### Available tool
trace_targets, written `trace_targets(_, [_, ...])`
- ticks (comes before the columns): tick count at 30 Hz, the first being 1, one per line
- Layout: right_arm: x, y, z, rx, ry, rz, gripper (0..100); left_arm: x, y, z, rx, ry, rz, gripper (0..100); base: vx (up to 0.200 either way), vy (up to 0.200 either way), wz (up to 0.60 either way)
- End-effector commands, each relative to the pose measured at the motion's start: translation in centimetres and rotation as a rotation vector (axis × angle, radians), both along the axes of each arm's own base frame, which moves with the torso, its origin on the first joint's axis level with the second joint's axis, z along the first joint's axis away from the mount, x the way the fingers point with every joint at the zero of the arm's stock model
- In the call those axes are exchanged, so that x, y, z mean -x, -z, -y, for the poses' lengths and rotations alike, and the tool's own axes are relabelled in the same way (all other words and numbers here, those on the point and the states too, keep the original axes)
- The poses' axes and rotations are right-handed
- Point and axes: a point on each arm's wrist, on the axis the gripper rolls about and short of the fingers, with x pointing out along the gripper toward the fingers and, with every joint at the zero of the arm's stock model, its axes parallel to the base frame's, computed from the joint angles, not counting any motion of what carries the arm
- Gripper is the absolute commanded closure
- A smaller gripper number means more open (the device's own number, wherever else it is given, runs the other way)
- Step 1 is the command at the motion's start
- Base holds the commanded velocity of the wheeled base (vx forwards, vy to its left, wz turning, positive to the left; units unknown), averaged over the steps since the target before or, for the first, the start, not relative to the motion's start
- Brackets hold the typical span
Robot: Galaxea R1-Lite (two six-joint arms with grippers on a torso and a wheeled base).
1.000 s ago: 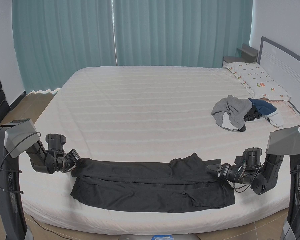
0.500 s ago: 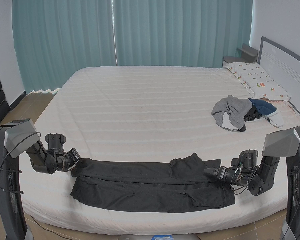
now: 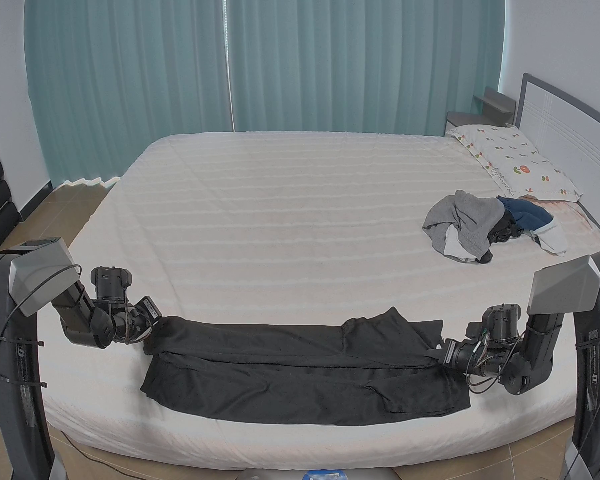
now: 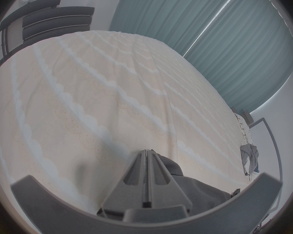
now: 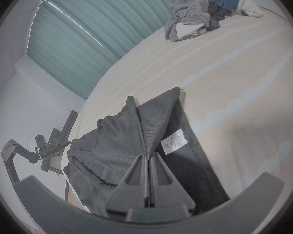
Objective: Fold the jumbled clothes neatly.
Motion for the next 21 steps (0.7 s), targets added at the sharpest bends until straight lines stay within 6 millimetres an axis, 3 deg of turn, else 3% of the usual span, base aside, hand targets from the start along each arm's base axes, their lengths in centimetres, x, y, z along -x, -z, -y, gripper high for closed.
trace_targets(1, [0.3,-0.4,0.7,0.002,0.018,-0.001,100,0.0,0.0,0.0,0.001,-0.002,0.0,100,0.0,0.0,0.0])
trace_targets(9, [0.6,-0.3,1.5,0.0,0.043,0.006,100,0.1,-0.1,0.0,0.005,-0.001,0.0,100,0.0,0.0,0.0])
trace_targets(21, [1.1,0.1,2.0,0.0,0.055,-0.017,100,1.7,-0.5,0.2,0.031,0.044,-0.029,100,0.0,0.0,0.0])
